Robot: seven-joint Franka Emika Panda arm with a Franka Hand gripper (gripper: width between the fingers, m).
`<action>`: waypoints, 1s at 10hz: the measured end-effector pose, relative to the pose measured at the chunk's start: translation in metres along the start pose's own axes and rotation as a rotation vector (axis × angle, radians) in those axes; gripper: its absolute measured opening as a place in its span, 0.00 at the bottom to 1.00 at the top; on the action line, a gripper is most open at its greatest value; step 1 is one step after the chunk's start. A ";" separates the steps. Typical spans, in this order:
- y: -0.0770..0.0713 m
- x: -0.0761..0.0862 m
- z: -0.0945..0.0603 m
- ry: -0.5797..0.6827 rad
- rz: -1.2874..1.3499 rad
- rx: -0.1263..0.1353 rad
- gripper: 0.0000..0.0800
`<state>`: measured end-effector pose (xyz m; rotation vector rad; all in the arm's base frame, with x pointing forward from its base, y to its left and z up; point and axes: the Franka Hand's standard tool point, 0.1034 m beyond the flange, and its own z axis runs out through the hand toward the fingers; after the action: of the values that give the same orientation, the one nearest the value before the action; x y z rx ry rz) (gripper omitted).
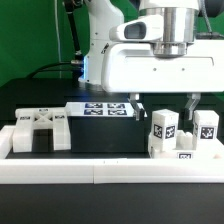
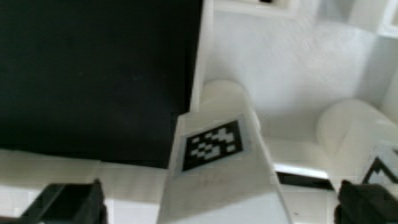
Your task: Assemble chair
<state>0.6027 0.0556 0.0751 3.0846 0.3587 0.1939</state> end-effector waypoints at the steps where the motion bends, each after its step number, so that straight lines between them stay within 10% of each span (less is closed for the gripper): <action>1: 0.000 0.000 0.000 0.000 0.002 0.000 0.81; 3: 0.000 0.000 0.000 0.000 0.030 0.000 0.78; 5: 0.000 0.000 0.000 0.000 0.032 0.000 0.36; 10: 0.002 0.000 0.000 -0.001 0.515 -0.003 0.36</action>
Offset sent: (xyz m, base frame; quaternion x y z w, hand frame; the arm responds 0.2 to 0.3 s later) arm 0.0000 0.0000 0.0000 0.0000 0.0000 0.0000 1.0000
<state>0.6028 0.0537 0.0751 3.1029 -0.4433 0.2005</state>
